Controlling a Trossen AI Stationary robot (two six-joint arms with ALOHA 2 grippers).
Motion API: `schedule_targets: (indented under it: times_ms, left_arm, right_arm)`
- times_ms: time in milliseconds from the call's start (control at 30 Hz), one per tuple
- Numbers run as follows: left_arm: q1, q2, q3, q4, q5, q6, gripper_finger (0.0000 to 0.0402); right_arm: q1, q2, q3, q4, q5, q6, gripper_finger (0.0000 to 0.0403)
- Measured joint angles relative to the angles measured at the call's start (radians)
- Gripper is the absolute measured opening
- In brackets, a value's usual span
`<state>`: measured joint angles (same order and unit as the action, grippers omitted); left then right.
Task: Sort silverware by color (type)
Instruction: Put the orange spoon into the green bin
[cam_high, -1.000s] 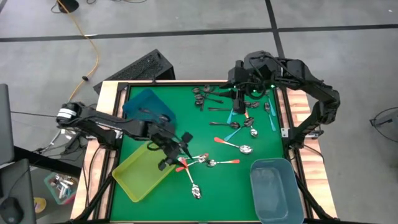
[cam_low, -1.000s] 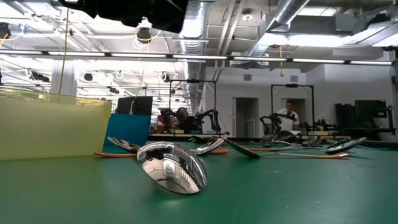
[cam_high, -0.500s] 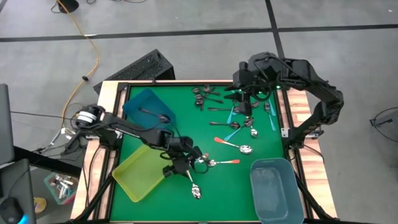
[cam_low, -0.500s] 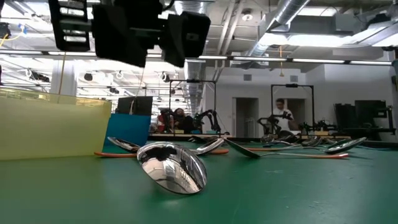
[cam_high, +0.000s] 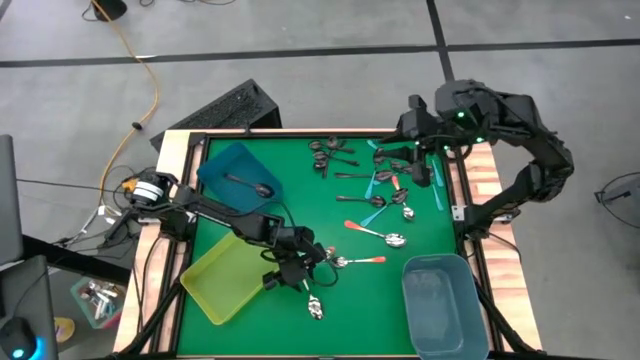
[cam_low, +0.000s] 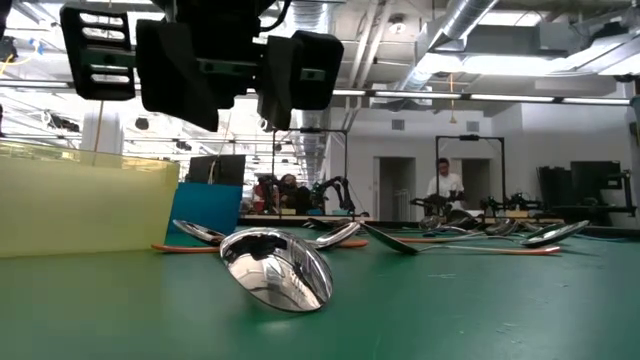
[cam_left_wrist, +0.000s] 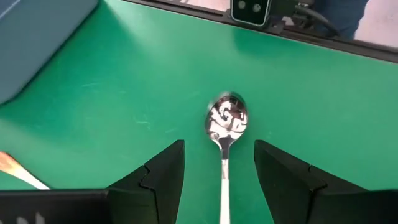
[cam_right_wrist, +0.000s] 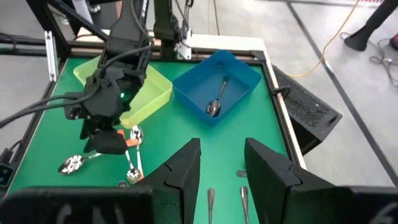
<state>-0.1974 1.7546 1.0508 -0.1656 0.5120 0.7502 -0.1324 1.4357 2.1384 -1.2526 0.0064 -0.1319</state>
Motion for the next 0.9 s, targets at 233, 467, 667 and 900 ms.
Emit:
schedule_targets:
  times_ms: [233,467,667,900]
  left_arm:
    - [-0.008,0.035,0.048,-0.016,0.0,-0.114,0.0178]
    - [-0.029,0.108,0.131,-0.134,-0.042,-0.13,0.0178]
    - [-0.037,0.163,0.168,-0.154,-0.056,-0.067,0.0178]
    - [-0.022,0.163,0.158,-0.136,-0.06,-0.07,0.0178]
  right_arm:
    - [0.001,-0.016,0.0,-0.011,0.019,0.0,0.0138]
    - [-0.001,-0.022,0.0,-0.022,0.023,-0.023,0.0138]
    - [0.002,-0.025,0.0,-0.031,0.022,-0.027,0.0138]
    - [0.016,-0.031,0.0,-0.054,0.02,-0.027,0.0138]
